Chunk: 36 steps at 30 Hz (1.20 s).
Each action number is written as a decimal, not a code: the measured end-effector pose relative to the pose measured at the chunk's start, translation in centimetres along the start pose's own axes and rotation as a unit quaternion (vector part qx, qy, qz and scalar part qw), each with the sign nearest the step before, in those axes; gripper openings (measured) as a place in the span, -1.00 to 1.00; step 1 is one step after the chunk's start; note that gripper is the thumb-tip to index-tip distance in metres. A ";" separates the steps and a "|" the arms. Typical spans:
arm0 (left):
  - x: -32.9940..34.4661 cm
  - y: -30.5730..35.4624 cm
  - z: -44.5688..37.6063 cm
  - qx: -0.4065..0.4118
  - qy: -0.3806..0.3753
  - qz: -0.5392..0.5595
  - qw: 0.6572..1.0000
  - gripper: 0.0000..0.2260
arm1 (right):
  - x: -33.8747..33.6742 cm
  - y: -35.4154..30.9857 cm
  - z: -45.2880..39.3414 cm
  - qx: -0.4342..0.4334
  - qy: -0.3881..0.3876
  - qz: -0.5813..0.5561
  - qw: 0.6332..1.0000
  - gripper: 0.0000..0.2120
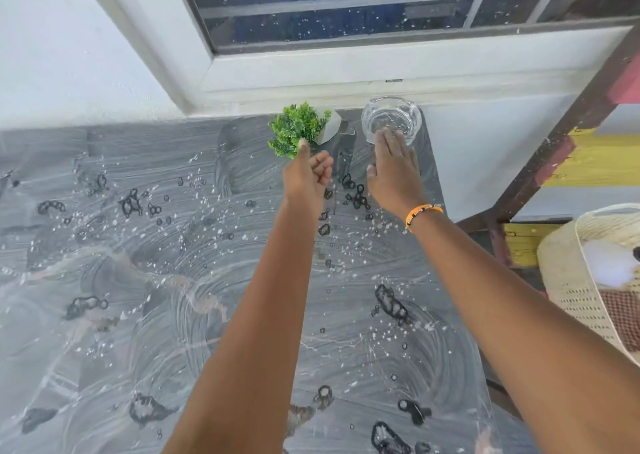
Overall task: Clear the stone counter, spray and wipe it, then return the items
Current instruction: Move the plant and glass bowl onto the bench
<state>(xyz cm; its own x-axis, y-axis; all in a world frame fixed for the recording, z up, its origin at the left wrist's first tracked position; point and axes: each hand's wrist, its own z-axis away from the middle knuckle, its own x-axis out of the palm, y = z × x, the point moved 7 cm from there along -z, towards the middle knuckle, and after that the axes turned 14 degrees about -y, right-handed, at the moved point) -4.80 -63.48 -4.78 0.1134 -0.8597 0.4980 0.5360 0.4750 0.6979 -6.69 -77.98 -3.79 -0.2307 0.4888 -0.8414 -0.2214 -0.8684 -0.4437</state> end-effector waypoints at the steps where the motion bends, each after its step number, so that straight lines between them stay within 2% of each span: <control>1: 0.0 0.4 -0.5 0.007 0.000 0.027 1.000 -0.77 | -0.1 0.1 -0.3 0.005 -0.008 0.006 1.000 -0.42; 4: -0.4 1.4 -1.5 0.016 0.026 0.060 0.998 -0.80 | -0.3 0.3 -0.4 0.010 -0.003 0.006 1.000 -0.45; 8: -1.5 3.1 -1.6 0.032 0.063 -0.031 0.997 -0.81 | -0.7 0.1 1.4 0.002 0.080 -0.024 0.996 -0.64; 14: -2.0 4.8 1.6 0.131 0.018 -0.125 0.983 -0.83 | 0.7 0.6 4.8 -0.010 0.155 -0.071 0.985 -0.78; 19: -2.7 4.1 3.5 0.144 -0.033 -0.174 0.974 -0.92 | -0.7 1.9 5.5 0.024 0.230 -0.188 0.955 -0.76; 22: -3.5 3.2 3.9 0.143 -0.045 -0.122 0.981 -0.93 | -1.8 3.2 4.5 0.063 0.225 -0.241 0.942 -0.75; 24: -4.2 2.5 3.9 0.130 -0.017 -0.105 0.986 -0.87 | -2.1 4.0 3.6 0.092 0.207 -0.243 0.943 -0.74; 25: -4.5 2.4 3.9 0.124 0.010 -0.140 0.982 -0.84 | -2.1 4.4 3.1 0.106 0.198 -0.244 0.943 -0.74; 27: -4.7 2.5 3.5 0.117 0.053 -0.263 0.956 -0.71 | -2.0 5.1 2.6 0.136 0.180 -0.254 0.941 -0.74; 29: -4.7 2.9 2.5 0.113 0.064 -0.381 0.916 -0.52 | -1.7 5.7 2.4 0.158 0.165 -0.250 0.941 -0.80; 32: -3.8 3.4 0.4 0.106 0.016 -0.513 0.852 -0.24 | -1.3 5.8 2.3 0.167 0.132 -0.224 0.951 -0.90; 34: -3.7 3.4 -0.7 0.091 -0.013 -0.533 0.841 -0.22 | -1.1 5.8 2.3 0.169 0.111 -0.226 0.953 -0.89; 36: -4.0 3.6 -1.5 0.080 -0.007 -0.536 0.840 -0.32 | -1.0 5.9 2.6 0.172 0.104 -0.247 0.948 -0.84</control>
<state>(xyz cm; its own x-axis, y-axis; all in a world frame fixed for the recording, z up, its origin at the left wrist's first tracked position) -2.06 -58.68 -5.05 -0.3745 -0.8072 -0.4562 0.2045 -0.5518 0.8085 -10.25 -83.38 -4.77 0.1659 0.7698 -0.6163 -0.5573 -0.4424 -0.7026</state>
